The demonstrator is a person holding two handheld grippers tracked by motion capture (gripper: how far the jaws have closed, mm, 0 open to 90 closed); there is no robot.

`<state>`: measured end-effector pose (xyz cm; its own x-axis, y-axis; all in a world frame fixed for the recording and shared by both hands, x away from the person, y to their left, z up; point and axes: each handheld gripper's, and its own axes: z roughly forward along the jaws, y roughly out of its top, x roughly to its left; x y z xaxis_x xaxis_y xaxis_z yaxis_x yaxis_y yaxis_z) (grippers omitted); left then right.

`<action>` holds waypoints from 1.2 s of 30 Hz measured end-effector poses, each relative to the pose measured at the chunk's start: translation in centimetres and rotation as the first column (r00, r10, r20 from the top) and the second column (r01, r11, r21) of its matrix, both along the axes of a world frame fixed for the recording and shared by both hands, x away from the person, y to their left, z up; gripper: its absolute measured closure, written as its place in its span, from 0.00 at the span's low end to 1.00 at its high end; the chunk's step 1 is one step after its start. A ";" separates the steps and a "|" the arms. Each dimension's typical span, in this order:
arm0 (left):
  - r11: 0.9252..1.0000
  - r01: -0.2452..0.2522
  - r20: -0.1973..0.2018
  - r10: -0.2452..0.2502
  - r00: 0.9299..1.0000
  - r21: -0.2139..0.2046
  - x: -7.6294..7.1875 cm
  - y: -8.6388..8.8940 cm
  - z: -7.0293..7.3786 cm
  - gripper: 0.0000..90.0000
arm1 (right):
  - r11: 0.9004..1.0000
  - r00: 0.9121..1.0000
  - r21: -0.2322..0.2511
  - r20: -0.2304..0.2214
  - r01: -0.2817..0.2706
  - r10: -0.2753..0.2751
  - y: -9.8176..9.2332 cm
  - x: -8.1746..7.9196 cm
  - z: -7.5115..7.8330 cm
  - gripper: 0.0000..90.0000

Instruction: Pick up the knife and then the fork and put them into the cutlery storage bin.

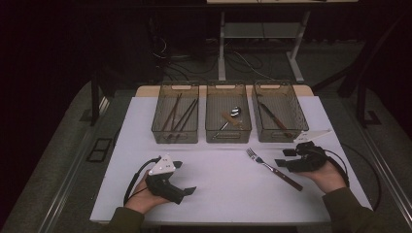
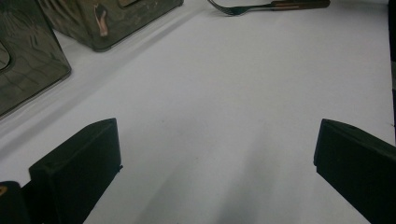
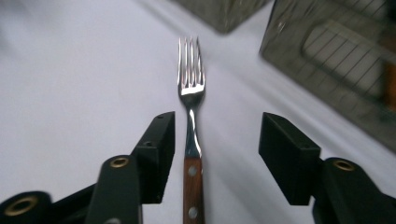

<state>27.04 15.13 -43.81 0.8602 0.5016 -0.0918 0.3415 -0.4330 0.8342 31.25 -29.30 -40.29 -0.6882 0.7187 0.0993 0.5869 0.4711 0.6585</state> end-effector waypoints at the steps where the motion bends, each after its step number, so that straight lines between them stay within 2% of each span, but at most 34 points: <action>1: 1.000 0.000 0.000 0.000 1.000 0.000 0.0 0.0 0.0 0.00 | 1.000 1.000 -0.018 -0.015 -0.009 0.009 0.2 0.0 -0.2 0.54; 7: 1.000 0.001 -0.001 -0.001 1.000 -0.001 0.0 0.0 0.0 0.00 | 0.995 0.996 -0.084 -0.073 -0.058 0.052 0.8 0.1 -1.1 0.63; 12: 1.000 0.000 -0.001 0.000 1.000 -0.001 0.0 0.0 0.0 0.00 | 0.989 0.991 -0.117 -0.110 -0.092 0.079 1.4 0.2 -1.6 0.69; 23: 1.000 0.002 -0.001 -0.002 1.000 -0.002 0.0 0.0 0.0 0.00 | 0.971 0.982 -0.188 -0.143 -0.146 0.120 2.5 0.4 -2.6 0.77; 28: 1.000 0.002 -0.002 -0.002 1.000 -0.003 0.0 0.0 0.0 0.00 | 0.955 0.979 -0.242 -0.148 -0.170 0.137 3.1 0.3 -2.6 0.80; 33: 1.000 0.001 -0.002 -0.001 1.000 -0.004 0.0 0.0 -0.1 0.00 | 0.939 0.970 -0.288 -0.204 -0.188 0.132 3.8 1.0 -2.3 0.83; 35: 1.000 0.002 -0.002 -0.002 1.000 -0.003 0.0 -0.1 -0.1 0.00 | 0.927 0.964 -0.320 -0.233 -0.198 0.125 4.3 1.4 -2.1 0.83; 36: 1.000 0.002 -0.002 -0.002 1.000 -0.003 0.0 -0.1 -0.1 0.00 | 0.917 0.959 -0.344 -0.258 -0.204 0.116 4.7 1.7 -2.0 0.83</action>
<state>27.09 15.07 -43.89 0.8609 0.4997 -0.0950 0.3425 -0.4313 0.8346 32.94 -24.63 -42.31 -0.7869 0.6167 0.0201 0.5964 0.7519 0.2810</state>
